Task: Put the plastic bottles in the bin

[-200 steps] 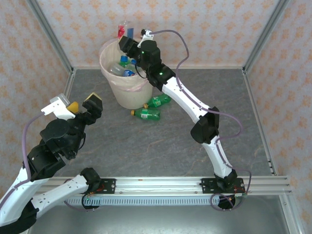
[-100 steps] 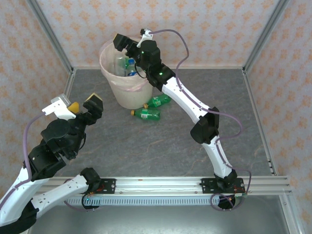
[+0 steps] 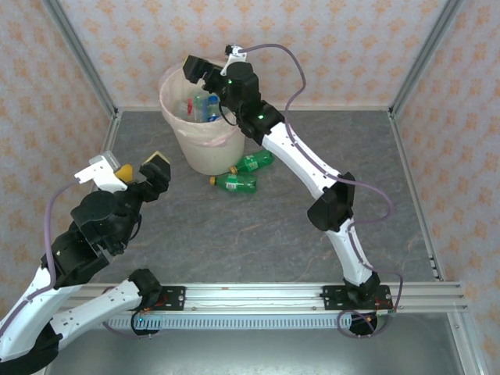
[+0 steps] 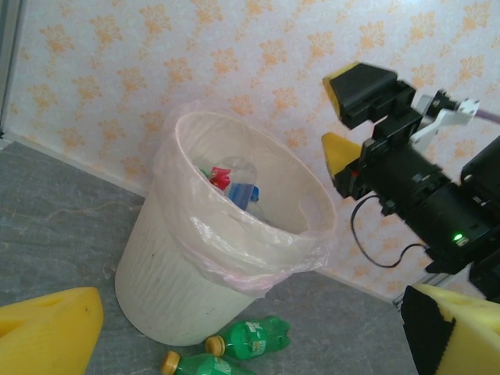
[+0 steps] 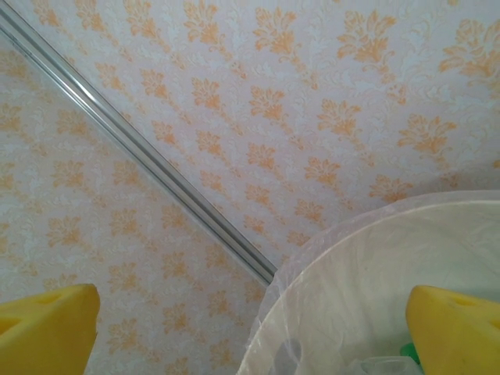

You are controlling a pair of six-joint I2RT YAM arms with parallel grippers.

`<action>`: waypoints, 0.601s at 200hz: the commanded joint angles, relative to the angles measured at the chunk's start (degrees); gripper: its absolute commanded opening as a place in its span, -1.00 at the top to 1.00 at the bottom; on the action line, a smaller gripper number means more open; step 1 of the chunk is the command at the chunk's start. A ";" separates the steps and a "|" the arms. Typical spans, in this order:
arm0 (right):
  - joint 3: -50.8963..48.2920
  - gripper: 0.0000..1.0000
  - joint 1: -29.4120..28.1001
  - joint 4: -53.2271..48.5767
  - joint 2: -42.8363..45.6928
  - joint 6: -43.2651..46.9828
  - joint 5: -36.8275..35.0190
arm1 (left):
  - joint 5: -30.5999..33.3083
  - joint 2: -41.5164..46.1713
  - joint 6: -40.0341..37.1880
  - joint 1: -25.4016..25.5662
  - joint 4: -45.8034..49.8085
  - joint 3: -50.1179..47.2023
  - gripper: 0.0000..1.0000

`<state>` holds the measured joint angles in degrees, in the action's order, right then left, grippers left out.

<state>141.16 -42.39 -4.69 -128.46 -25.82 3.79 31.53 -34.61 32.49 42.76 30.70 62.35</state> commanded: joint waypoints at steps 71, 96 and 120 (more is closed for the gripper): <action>-28.48 -0.99 -0.32 1.37 25.28 4.18 -4.74 | -11.53 0.33 -0.32 0.31 -5.29 -6.93 -0.98; -42.57 -0.99 -0.28 5.72 33.81 4.55 -5.15 | -14.18 0.59 1.99 0.36 -6.33 -10.68 -0.98; -53.58 -0.99 -0.32 7.96 40.81 4.81 -6.62 | -15.98 1.34 4.10 0.32 -7.79 -14.30 -0.98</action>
<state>95.59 -42.39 -1.13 -94.21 -22.26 -0.30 19.16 -34.46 33.63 42.76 25.69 50.94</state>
